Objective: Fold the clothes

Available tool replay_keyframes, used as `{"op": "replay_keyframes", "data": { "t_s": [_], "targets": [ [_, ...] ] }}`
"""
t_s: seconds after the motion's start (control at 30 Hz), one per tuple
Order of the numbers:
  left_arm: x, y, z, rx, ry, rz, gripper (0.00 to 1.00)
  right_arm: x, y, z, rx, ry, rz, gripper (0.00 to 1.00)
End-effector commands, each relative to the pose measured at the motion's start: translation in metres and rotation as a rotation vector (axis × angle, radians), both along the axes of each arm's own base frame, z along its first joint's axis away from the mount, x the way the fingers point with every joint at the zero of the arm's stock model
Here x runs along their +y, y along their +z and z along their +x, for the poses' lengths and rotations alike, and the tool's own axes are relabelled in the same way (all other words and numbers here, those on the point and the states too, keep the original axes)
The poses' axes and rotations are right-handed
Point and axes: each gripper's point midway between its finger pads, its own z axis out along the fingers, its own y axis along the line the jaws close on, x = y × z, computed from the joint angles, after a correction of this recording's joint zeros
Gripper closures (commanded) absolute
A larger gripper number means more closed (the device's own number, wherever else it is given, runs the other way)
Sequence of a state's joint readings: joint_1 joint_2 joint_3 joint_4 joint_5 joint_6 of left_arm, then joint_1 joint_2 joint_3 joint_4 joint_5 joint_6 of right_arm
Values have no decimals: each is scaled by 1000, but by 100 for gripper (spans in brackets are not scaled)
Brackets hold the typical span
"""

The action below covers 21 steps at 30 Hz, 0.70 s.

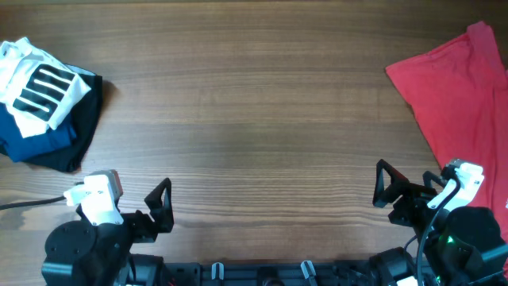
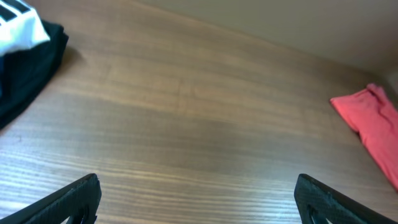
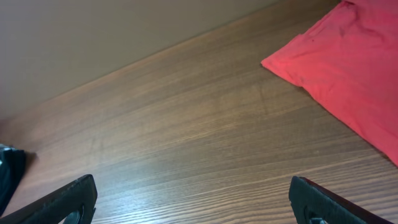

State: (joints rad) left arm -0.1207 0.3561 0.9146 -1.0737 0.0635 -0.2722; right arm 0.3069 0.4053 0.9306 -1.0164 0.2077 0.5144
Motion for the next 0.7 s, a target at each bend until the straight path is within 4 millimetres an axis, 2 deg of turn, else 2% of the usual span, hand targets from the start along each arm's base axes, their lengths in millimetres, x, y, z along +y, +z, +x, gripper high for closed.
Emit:
{"op": "replay_keyframes", "data": {
  "t_s": [0.0,0.13,0.23,0.37,0.47,0.5,0.57,0.67],
  "targets": [
    [4,-14,-7,56,18,8,0,-3,-2,0,-3,-7,-23,0],
    [4,-24,-13,106,18,15,0,-3,-2,0,-2,-6,-24,0],
    [5,-26,-15,116,18,16,0,-5,-12,-6,42,-6,-41,0],
    [5,-26,-15,116,18,16,0,-9,-9,-1,-7,-24,-62,0],
    [5,-26,-15,116,18,16,0,-2,-5,13,-124,36,-119,0],
    [5,-26,-15,116,18,16,0,10,-3,22,-238,109,-151,0],
    [5,-26,-15,116,18,16,0,20,-4,26,-351,163,-166,0],
    [5,-26,-15,116,18,16,0,23,-9,30,-472,180,-184,0]
  ]
}}
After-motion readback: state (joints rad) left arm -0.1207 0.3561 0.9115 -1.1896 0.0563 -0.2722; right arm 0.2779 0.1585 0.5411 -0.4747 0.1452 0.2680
